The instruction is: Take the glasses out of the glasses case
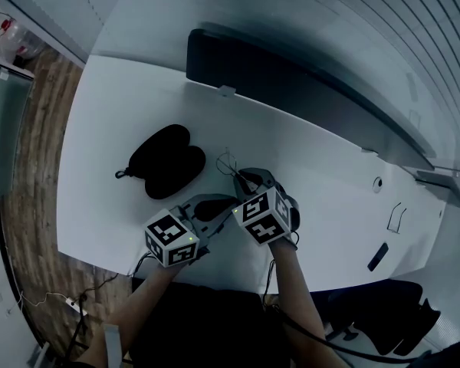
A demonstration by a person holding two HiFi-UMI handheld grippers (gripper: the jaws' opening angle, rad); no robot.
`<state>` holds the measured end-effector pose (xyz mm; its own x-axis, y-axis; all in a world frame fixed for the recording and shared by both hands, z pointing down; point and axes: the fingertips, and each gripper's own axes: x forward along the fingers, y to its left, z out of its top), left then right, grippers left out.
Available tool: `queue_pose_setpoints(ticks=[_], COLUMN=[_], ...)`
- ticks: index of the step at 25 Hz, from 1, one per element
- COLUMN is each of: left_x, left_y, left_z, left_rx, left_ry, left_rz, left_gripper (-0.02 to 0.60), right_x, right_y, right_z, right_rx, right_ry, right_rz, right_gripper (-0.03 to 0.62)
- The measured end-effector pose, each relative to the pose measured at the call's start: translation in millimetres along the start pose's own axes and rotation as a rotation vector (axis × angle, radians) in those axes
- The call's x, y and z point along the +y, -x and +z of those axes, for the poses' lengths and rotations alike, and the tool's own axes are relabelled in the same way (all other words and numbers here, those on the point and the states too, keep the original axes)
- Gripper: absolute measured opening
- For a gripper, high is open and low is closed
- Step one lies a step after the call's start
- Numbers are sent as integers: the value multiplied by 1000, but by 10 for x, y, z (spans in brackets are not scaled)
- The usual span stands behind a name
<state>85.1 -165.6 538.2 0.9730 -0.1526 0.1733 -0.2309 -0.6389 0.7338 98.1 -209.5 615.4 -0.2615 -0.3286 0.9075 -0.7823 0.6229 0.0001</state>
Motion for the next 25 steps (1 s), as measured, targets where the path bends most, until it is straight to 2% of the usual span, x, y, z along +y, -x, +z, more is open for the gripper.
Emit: queue_pose_setpoints(ticks=[25], left_x=[167], left_y=[-105], left_z=[-51], left_rx=[0], left_ry=[77], left_rz=[14], left_gripper=[6], right_x=[-83], right_y=[-169], right_z=[-91], right_rx=[34], right_ry=[-17], right_rz=[23], right_gripper=[37])
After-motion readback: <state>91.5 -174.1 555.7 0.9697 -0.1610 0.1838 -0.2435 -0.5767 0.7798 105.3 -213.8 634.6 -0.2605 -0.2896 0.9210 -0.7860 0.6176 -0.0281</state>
